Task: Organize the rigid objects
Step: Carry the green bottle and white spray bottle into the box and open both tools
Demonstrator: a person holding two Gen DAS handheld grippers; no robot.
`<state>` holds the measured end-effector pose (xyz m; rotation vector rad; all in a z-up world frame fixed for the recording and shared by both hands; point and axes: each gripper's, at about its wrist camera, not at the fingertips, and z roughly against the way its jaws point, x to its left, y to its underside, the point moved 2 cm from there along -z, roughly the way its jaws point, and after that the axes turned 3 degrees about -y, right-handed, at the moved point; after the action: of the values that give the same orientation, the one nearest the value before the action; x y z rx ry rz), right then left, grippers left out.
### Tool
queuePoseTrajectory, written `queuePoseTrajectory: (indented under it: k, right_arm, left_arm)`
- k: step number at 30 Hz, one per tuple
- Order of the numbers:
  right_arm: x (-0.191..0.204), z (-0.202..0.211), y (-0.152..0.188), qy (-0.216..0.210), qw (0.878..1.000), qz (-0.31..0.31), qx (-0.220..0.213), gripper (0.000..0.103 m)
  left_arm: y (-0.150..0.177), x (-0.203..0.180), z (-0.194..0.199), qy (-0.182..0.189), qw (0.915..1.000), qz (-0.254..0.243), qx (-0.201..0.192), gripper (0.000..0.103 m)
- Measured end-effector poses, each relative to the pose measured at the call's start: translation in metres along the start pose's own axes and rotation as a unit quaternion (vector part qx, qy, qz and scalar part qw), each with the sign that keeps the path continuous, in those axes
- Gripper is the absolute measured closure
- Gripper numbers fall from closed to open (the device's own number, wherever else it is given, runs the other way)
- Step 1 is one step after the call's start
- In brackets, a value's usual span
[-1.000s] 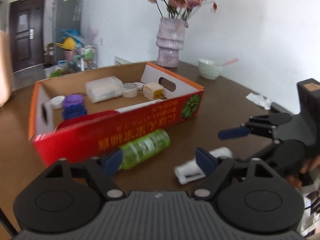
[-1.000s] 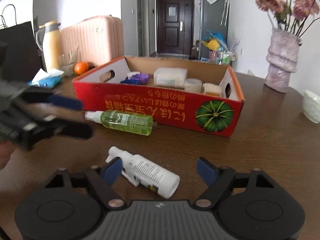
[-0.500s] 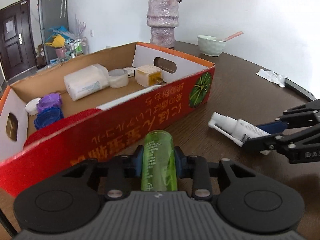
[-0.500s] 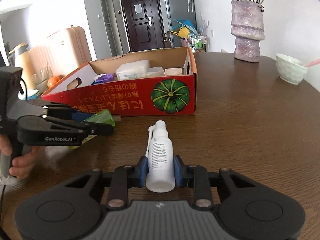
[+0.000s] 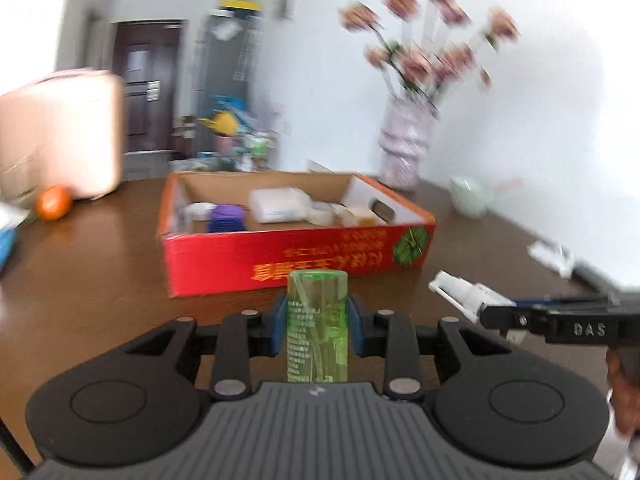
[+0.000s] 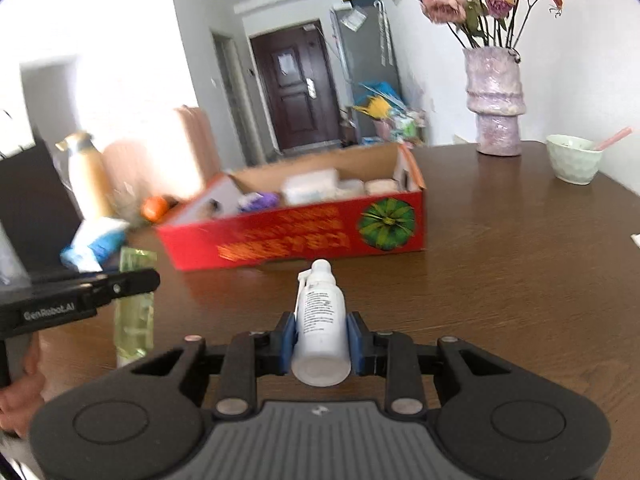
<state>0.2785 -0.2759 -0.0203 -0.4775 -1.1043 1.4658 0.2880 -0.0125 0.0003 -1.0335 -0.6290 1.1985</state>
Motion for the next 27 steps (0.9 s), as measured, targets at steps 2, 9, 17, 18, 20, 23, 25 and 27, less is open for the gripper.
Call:
queuePoseTrajectory:
  k: [2, 9, 17, 18, 20, 23, 25, 27]
  right_arm:
    - [0.012, 0.016, 0.000, -0.019, 1.000, 0.004, -0.017, 0.076]
    - [0.038, 0.064, 0.005, -0.041, 0.997, 0.026, -0.056, 0.076]
    - [0.034, 0.097, 0.010, -0.042, 0.995, 0.020, -0.082, 0.076]
    - [0.033, 0.100, 0.010, -0.042, 0.995, 0.020, -0.085, 0.076]
    - [0.033, 0.102, 0.010, -0.041, 0.995, 0.021, -0.087, 0.076]
    - [0.031, 0.100, 0.009, -0.040, 0.995, 0.018, -0.088, 0.076]
    - [0.029, 0.097, 0.009, -0.039, 0.995, 0.017, -0.086, 0.076]
    - [0.025, 0.090, 0.007, -0.040, 0.996, 0.010, -0.081, 0.076]
  left_arm:
    - [0.002, 0.002, 0.026, -0.011, 0.9994, 0.024, -0.021, 0.072]
    - [-0.001, -0.017, 0.101, -0.031, 0.9954, 0.004, -0.090, 0.072]
    - [-0.001, -0.025, 0.138, -0.027, 0.9920, 0.019, -0.122, 0.072]
    - [-0.001, -0.025, 0.140, -0.028, 0.9917, 0.020, -0.124, 0.072]
    - [-0.002, -0.026, 0.142, -0.025, 0.9912, 0.019, -0.129, 0.072]
    - [-0.002, -0.026, 0.139, -0.023, 0.9910, 0.015, -0.131, 0.072]
    - [-0.003, -0.025, 0.133, -0.024, 0.9915, 0.015, -0.127, 0.072]
    - [-0.006, -0.022, 0.126, -0.025, 0.9920, 0.013, -0.123, 0.072]
